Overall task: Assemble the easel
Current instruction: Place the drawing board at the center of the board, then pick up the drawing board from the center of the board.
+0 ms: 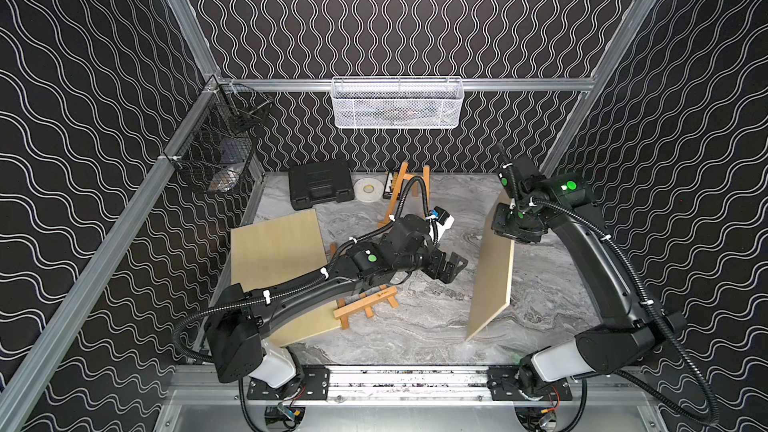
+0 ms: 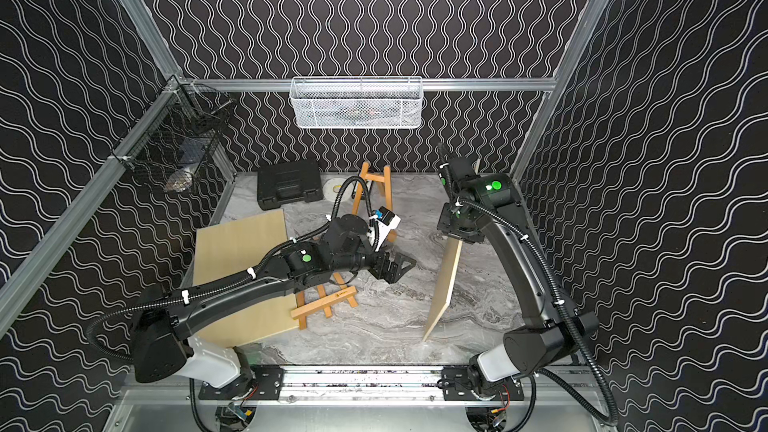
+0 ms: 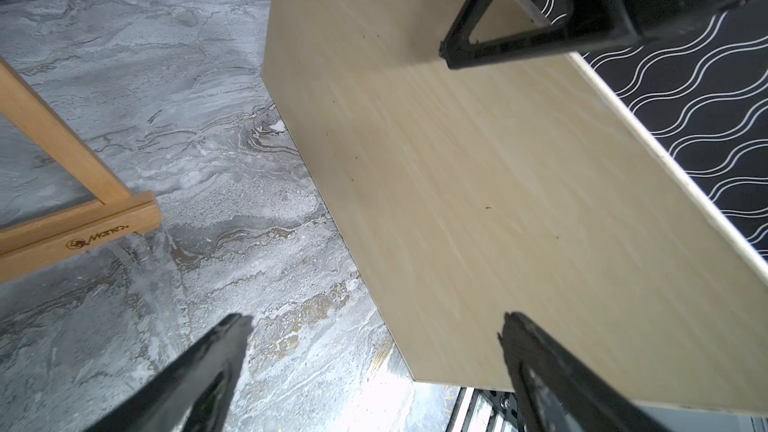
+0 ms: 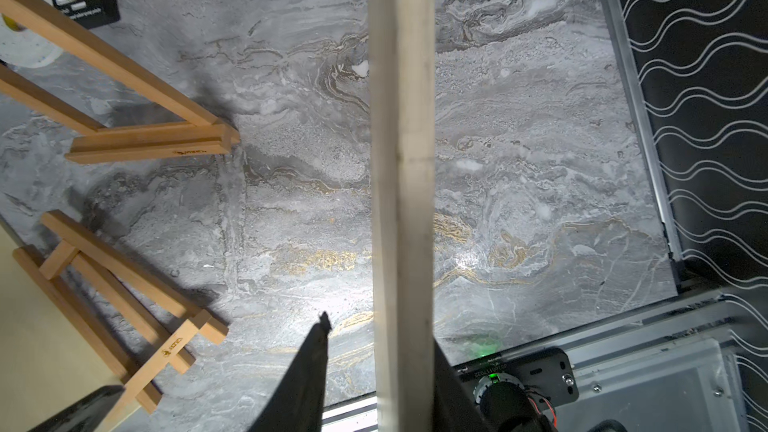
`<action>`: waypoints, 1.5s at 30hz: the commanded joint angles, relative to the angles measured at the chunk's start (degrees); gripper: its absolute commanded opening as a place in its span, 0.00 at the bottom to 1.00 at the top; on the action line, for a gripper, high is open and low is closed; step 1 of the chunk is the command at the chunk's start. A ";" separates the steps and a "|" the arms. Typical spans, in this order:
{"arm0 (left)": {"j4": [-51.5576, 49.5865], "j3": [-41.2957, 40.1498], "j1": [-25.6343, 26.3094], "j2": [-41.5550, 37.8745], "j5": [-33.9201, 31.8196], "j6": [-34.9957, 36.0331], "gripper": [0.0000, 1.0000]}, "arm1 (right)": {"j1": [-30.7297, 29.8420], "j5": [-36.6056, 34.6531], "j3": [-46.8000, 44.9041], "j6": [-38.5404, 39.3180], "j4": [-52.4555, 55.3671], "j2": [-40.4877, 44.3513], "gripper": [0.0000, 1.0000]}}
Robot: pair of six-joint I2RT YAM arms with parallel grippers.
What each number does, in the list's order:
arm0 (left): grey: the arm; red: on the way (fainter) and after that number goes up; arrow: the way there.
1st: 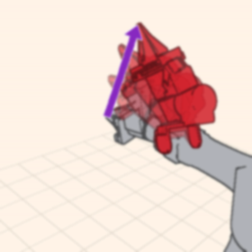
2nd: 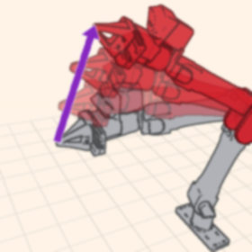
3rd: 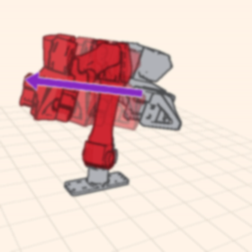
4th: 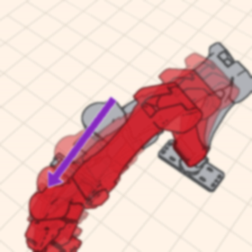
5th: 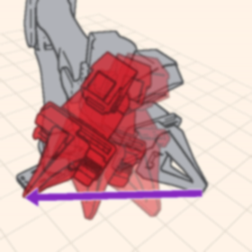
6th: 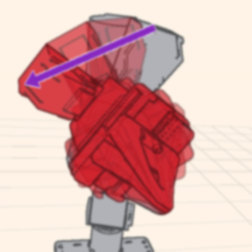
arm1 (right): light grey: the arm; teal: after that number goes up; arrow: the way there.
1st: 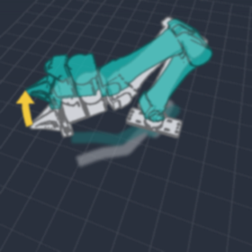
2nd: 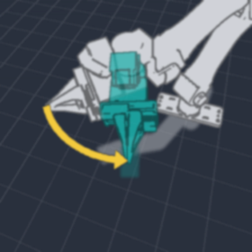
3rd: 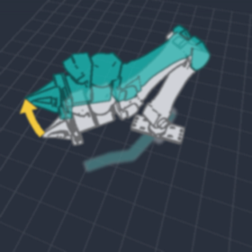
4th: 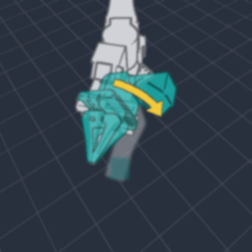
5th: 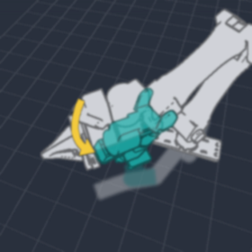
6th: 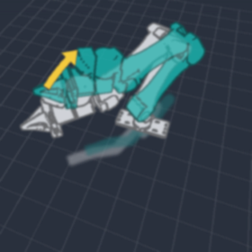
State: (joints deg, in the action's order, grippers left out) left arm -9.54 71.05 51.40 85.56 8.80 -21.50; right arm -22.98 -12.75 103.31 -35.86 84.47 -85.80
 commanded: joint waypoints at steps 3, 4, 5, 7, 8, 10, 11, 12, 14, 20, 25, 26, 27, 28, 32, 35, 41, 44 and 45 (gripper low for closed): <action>1.98 -1.03 -0.16 -1.17 -1.76 -0.25 0.99 | -2.76 -2.84 -2.04 -4.59 -1.02 1.58 0.33; 2.15 -1.17 -0.16 -1.25 -2.05 -0.27 0.99 | -2.77 -3.44 -2.34 -4.79 -0.92 1.73 0.32; 2.28 -1.26 -0.16 -1.27 -2.29 -0.36 0.99 | -2.77 -3.59 -2.75 -4.90 -1.12 2.00 0.31; 2.17 -0.98 -0.24 -1.19 -2.21 -0.29 0.99 | -4.24 -3.80 -3.43 -5.30 -1.70 2.68 0.29; 1.94 -0.83 -0.24 -1.09 -2.18 -0.34 0.99 | -4.60 -4.04 -4.21 -5.40 -2.39 3.19 0.29; 2.29 -0.90 -0.24 -1.10 -2.05 -0.56 0.99 | -4.67 -4.17 -6.24 -5.01 -3.65 3.62 0.28; 2.56 -1.13 -0.24 -1.17 -2.02 -0.56 0.99 | -4.62 -4.50 -6.41 -5.20 -3.34 3.38 0.28; 2.81 -1.32 -0.24 -1.23 -2.01 -0.55 0.99 | -4.66 -4.71 -6.10 -5.42 -2.73 3.13 0.27; 2.61 -1.36 -0.24 -1.27 -2.33 -0.40 0.99 | -4.66 -5.81 -5.94 -5.49 -2.72 3.62 0.25; 3.38 -2.01 -0.33 -1.36 -2.60 -0.02 0.99 | -4.62 -7.50 -7.28 -5.10 -4.43 4.86 0.16; 2.68 -1.44 -0.33 -0.82 -2.64 1.09 0.99 | -4.68 -9.04 -7.07 -4.44 -5.58 5.92 0.09; 2.85 -1.57 -0.33 -1.07 -2.81 1.28 0.99 | -4.62 -9.65 -7.02 -4.23 -5.99 6.36 0.07; 3.10 -1.67 -0.33 -1.30 -2.99 1.29 0.99 | -4.62 -10.11 -7.21 -4.01 -6.44 6.74 0.06; 3.39 -1.92 -0.33 -1.59 -3.00 1.33 0.99 | -4.62 -10.59 -7.41 -3.82 -7.02 7.23 0.04; 2.40 -1.80 -0.33 -2.14 -3.96 1.89 0.99 | -4.63 -11.45 -6.74 -2.85 -8.58 8.69 0.00; 1.30 -1.44 -0.33 -2.78 -5.07 2.43 0.99 | -4.66 -12.54 -6.13 -2.38 -9.12 10.12 0.00; 2.05 -2.90 -0.51 -5.46 -7.69 2.96 0.99 | -4.62 -11.73 -6.79 1.90 -13.71 15.25 0.00; 0.25 -2.73 -1.17 -6.06 -9.90 2.43 0.99 | -4.62 -13.37 -5.98 2.54 -12.88 16.66 0.00; -0.03 -2.84 -1.51 -6.42 -10.30 2.43 0.99 | -4.64 -13.87 -5.44 2.65 -12.13 16.86 0.00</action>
State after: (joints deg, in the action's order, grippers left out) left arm -8.97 68.42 50.50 80.16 1.26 -19.40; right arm -27.64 -21.80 96.57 -34.46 78.37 -69.71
